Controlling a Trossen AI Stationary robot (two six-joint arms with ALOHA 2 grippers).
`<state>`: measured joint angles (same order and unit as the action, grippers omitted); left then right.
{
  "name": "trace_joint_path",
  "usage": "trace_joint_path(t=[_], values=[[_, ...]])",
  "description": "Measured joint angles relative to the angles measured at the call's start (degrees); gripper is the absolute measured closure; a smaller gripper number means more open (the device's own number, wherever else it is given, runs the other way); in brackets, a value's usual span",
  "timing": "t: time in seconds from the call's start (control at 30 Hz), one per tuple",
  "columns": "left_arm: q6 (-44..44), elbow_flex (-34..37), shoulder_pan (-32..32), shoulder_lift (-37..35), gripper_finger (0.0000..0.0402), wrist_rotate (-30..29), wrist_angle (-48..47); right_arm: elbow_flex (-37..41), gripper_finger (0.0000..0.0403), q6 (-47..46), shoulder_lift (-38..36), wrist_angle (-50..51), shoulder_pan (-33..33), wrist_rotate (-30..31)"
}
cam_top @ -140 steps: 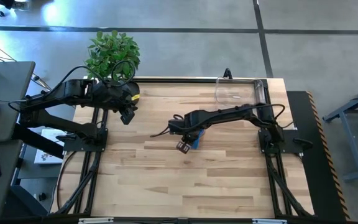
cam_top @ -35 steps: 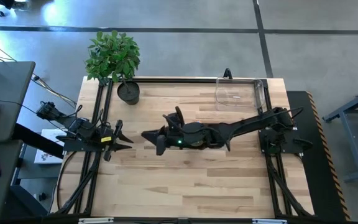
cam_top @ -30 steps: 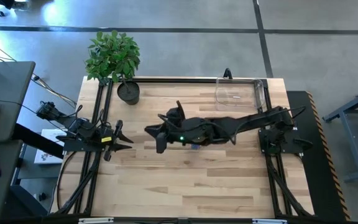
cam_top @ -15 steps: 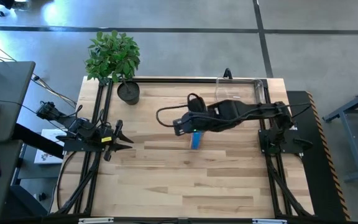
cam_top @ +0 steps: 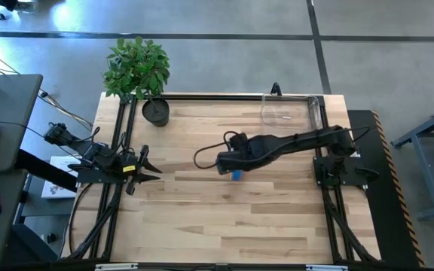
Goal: Nest measuring cups in basket
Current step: Put the stacked measuring cups into the transparent bin
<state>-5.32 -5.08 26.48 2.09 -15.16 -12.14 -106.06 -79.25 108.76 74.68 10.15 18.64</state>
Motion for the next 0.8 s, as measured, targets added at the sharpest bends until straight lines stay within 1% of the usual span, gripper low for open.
trace_joint_path(t=[0.3,0.43,0.6,0.8], values=[[0.0,-0.02,0.0,0.0,0.0312,-0.02,0.0,8.12,0.0354,-6.76,0.01,-5.85,0.11,-0.22],[-0.02,-0.04,0.0,0.0,0.0312,-0.02,0.0,9.86,0.0339,-7.72,-0.01,-8.99,0.22,-0.06],[0.0,-0.04,0.0,0.0,0.0312,0.0,0.0,11.22,0.0301,-6.61,-0.01,-10.25,0.42,0.76],[0.0,-0.04,0.0,0.0,0.0312,-0.01,-0.01,11.43,0.0233,-7.37,-0.01,-11.96,0.07,1.43]])
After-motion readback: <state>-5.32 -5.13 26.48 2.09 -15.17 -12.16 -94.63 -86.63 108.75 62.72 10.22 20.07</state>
